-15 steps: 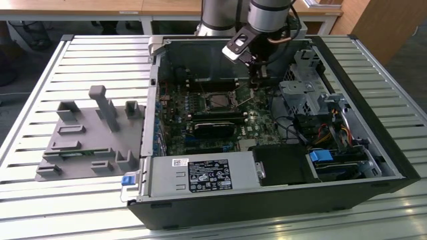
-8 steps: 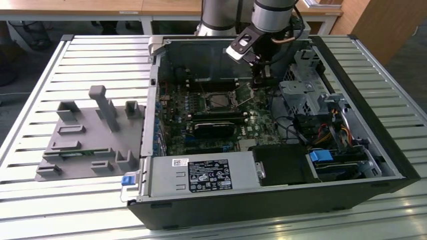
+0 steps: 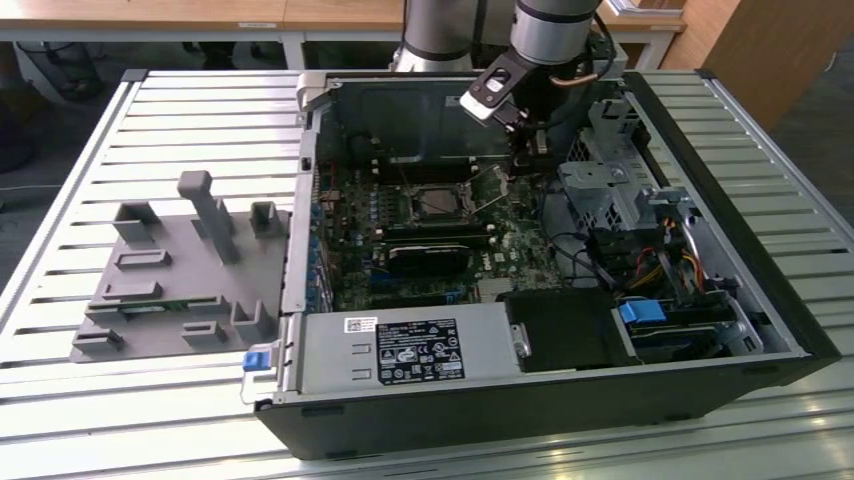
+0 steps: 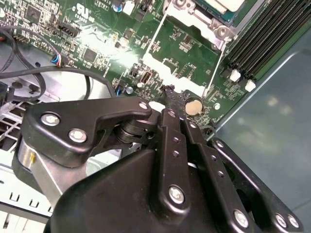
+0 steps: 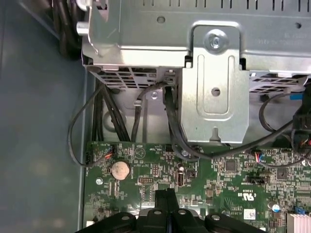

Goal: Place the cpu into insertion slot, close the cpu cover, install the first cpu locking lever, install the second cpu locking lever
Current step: 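Close the cpu cover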

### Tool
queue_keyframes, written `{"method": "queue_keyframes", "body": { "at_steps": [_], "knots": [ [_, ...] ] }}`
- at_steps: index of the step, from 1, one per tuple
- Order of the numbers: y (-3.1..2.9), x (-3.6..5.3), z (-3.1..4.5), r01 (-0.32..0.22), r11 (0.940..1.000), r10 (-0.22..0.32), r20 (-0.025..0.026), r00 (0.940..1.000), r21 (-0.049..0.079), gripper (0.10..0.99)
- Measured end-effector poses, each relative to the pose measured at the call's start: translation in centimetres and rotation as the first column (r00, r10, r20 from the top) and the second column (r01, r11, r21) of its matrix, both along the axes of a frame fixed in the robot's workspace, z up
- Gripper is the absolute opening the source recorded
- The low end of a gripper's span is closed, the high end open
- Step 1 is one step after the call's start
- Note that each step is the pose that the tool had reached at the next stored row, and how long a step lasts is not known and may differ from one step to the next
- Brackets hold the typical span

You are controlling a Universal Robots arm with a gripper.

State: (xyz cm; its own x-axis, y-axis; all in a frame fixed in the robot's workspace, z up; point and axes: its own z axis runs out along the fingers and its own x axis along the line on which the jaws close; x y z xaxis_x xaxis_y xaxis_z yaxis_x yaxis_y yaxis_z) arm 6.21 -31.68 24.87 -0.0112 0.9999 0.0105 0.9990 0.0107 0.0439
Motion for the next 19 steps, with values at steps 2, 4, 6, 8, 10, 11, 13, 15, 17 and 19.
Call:
{"method": "queue_keyframes", "body": {
  "at_steps": [2,4,6,8,10,11,13,15,17,19],
  "knots": [
    [0.04,0.16,-0.06,0.0,1.0,0.0,-0.0006,1.0,-0.001,0.106],
    [0.07,0.27,-0.13,0.0,1.0,0.0,-0.0013,1.0,-0.001,0.106],
    [0.08,0.33,-0.23,0.0,1.0,0.0,-0.0019,1.0,-0.002,0.106],
    [0.1,0.41,-0.32,0.0,1.0,0.0,-0.0024,1.0,-0.003,0.106],
    [0.12,0.48,-0.4,0.0,1.0,0.0,-0.0027,1.0,-0.003,0.106],
    [0.12,0.52,-0.43,0.0,1.0,0.0,-0.0028,1.0,-0.003,0.106],
    [0.14,0.61,-0.51,0.0,1.0,0.0,-0.0032,1.0,-0.003,0.106],
    [0.15,0.66,-0.62,0.0,1.0,0.0,-0.0037,1.0,-0.004,0.106],
    [0.16,0.7,-0.75,0.0,1.0,0.0,-0.0044,1.0,-0.004,0.106],
    [0.17,0.72,-0.93,0.0,1.0,0.0,-0.0052,1.0,-0.005,0.106]
  ]
}}
